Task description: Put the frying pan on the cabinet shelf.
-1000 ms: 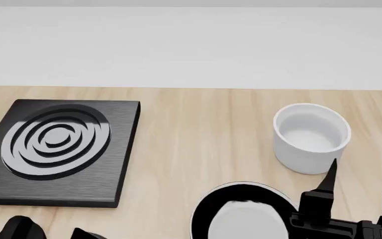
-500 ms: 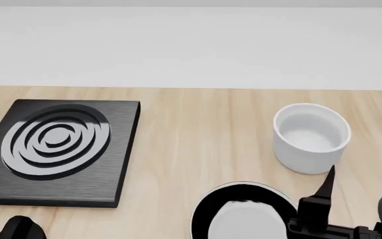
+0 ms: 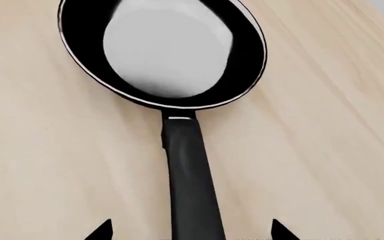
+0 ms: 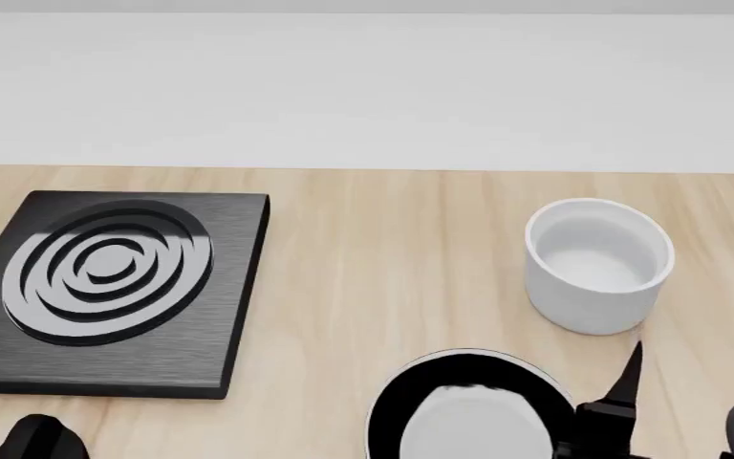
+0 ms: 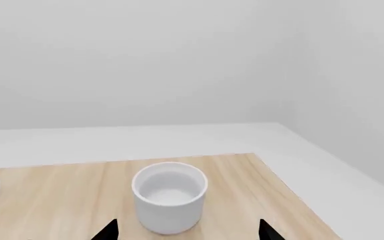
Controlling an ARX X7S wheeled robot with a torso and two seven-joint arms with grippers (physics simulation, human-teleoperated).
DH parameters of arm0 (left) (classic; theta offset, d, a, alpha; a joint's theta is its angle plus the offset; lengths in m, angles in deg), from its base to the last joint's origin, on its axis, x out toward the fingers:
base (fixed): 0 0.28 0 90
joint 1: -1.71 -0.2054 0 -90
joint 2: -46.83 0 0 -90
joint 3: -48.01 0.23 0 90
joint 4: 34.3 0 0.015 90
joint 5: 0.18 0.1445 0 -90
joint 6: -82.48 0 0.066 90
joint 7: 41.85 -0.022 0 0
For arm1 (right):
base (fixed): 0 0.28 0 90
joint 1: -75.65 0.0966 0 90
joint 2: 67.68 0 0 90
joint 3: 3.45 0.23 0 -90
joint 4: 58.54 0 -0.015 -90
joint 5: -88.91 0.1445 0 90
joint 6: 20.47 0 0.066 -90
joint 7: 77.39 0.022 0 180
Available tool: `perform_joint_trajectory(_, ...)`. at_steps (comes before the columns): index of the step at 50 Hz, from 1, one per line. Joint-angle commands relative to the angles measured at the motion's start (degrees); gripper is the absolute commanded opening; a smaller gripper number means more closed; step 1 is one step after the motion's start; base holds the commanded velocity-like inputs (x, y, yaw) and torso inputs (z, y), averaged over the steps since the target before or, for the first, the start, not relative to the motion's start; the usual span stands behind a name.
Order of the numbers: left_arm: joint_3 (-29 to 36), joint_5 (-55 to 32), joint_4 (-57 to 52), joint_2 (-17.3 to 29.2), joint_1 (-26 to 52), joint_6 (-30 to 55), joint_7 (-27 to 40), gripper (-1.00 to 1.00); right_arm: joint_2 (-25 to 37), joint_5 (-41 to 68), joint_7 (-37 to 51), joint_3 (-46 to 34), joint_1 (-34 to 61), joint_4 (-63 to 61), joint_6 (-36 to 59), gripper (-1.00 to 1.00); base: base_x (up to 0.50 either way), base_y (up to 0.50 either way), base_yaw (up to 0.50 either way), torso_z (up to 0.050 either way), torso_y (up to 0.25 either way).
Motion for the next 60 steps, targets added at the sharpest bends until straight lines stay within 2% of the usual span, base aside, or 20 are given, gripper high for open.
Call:
perform_joint_trajectory(1, 2.8, 1.2, 5.3, -0.7, 0.9, -2.6, -2.5, 1.00, -0.5, -0.8, -0.6, -0.4, -1.9, 1.2, -2.5, 1.00, 0.00, 0.00, 0.00, 0.000, 0.000)
perform_joint_trajectory(16, 5.7, 1.9, 7.2, -0.5, 1.9, -4.1, -2.7, 1.00, -0.8, -1.5, -1.4, -0.6, -4.0, 2.7, -5.2, 1.00, 0.00, 0.00, 0.00, 0.000, 0.000)
perform_joint_trajectory(17, 6.0, 2.3, 6.7, -0.4, 2.1, -3.8, -1.9, -1.00, -0.8, -1.6, -1.4, -0.7, -4.1, 2.9, -5.4, 1.00, 0.00, 0.00, 0.00, 0.000, 0.000)
perform_joint_trajectory(32, 4.5, 0.7, 0.2, 0.3, 3.7, -2.7, 4.2, -1.00, -1.1, -1.4, -1.1, -1.6, -3.7, 3.1, -5.5, 1.00, 0.00, 0.00, 0.00, 0.000, 0.001)
perform_joint_trajectory(43, -0.7, -5.3, -6.7, 1.5, 5.5, 0.3, 10.4, -1.00, -1.1, -1.3, -0.9, -1.9, -3.5, 3.1, -5.6, 1.00, 0.00, 0.00, 0.00, 0.000, 0.001)
perform_joint_trajectory(60, -7.9, -11.8, -10.9, 4.0, 10.7, 2.2, 16.0, -1.00, -1.1, -0.8, -0.7, -1.7, -3.4, 3.1, -5.9, 1.00, 0.00, 0.00, 0.00, 0.000, 0.002)
